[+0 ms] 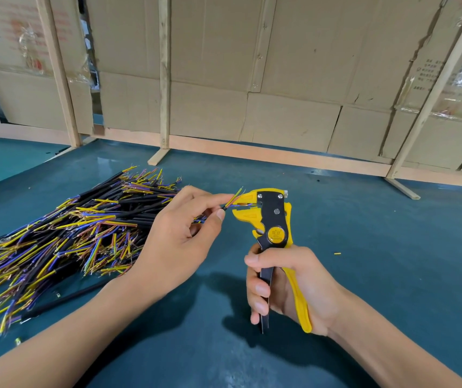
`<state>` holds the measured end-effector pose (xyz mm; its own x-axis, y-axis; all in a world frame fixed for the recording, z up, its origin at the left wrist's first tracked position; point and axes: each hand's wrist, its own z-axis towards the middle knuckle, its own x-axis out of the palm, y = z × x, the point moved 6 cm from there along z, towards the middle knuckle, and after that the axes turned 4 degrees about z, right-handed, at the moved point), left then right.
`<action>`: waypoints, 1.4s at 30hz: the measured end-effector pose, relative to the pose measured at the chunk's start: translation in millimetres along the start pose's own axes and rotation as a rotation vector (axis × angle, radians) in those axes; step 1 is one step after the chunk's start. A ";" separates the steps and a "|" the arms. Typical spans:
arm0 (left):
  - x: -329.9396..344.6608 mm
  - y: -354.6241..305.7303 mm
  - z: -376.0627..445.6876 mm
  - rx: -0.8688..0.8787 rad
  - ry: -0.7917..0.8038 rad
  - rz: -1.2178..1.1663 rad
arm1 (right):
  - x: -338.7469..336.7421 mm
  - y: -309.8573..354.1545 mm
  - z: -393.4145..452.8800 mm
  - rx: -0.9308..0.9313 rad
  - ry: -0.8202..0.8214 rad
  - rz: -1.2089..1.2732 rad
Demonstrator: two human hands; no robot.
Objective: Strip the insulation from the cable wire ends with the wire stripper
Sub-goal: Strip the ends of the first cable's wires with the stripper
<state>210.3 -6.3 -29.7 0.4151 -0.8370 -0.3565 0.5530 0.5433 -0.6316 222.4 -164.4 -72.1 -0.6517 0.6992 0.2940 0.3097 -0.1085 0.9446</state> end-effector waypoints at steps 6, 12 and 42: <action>-0.2 -1.7 0.8 0.002 -0.005 0.013 | 0.6 0.6 0.2 -0.011 0.043 0.048; 1.3 0.6 0.4 0.001 0.001 0.003 | 1.6 0.7 0.4 -0.013 0.039 0.060; 2.3 -5.4 6.3 0.355 0.067 0.515 | -1.8 -3.1 1.8 -0.030 -0.067 -0.013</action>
<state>212.8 -10.7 -22.8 0.6523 -0.4584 -0.6036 0.5052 0.8566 -0.1045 223.8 -164.0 -75.8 -0.6079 0.7460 0.2719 0.2796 -0.1193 0.9527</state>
